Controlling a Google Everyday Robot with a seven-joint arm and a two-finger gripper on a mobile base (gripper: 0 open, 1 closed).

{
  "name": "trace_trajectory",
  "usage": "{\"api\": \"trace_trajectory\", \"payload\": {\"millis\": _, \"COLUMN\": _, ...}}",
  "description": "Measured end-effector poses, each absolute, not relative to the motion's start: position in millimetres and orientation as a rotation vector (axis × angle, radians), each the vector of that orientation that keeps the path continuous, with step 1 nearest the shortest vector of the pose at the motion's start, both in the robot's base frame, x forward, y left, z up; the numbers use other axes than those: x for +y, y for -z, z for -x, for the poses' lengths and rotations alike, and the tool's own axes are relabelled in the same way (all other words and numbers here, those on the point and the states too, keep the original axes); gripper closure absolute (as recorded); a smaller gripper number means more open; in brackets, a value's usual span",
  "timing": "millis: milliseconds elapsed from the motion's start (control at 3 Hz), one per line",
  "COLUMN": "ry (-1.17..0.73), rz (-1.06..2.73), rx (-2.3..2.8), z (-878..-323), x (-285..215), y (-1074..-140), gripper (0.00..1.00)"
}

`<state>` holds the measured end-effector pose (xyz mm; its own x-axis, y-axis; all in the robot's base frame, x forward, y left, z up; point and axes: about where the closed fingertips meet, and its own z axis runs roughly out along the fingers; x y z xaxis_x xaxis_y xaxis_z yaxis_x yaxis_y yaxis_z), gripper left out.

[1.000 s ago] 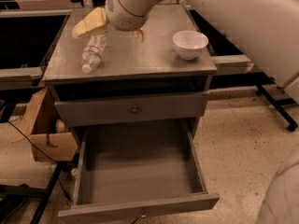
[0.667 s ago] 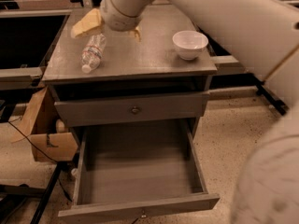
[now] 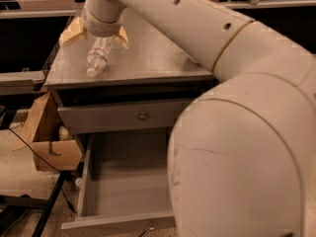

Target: Place water bottle into middle drawer

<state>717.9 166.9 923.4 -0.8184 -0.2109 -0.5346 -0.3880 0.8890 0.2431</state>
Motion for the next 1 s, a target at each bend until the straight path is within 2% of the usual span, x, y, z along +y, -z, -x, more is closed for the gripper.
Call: {"api": "trace_trajectory", "payload": {"millis": 1000, "ry": -0.454, "rz": 0.328, "rx": 2.678, "z": -752.8, "x": 211.7, "y": -847.3, "gripper": 0.0}}
